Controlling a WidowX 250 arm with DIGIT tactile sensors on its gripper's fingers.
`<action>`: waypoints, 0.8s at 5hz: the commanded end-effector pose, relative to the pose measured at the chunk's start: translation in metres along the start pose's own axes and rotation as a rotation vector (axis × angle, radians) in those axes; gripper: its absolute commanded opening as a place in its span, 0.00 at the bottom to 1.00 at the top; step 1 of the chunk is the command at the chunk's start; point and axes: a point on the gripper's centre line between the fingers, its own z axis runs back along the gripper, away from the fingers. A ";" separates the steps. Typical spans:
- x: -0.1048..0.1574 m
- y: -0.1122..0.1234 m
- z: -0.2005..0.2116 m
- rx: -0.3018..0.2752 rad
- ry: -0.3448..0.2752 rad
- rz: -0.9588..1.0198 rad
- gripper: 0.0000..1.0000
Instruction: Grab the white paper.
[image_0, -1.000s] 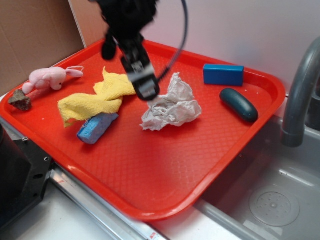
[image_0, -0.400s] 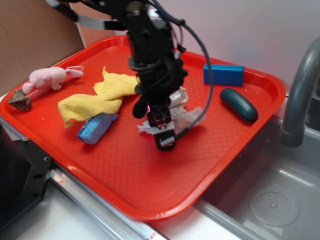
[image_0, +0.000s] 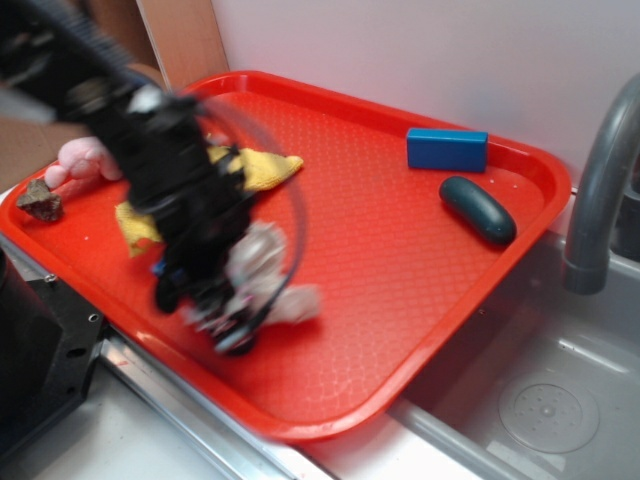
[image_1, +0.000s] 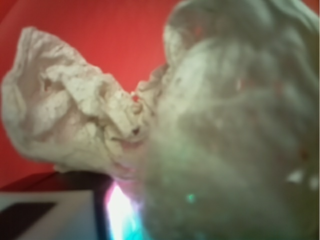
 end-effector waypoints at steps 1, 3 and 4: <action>0.009 0.003 0.050 0.117 0.075 0.090 0.00; 0.069 0.045 0.144 0.147 0.044 0.363 0.00; 0.119 0.068 0.189 0.217 0.010 0.431 0.00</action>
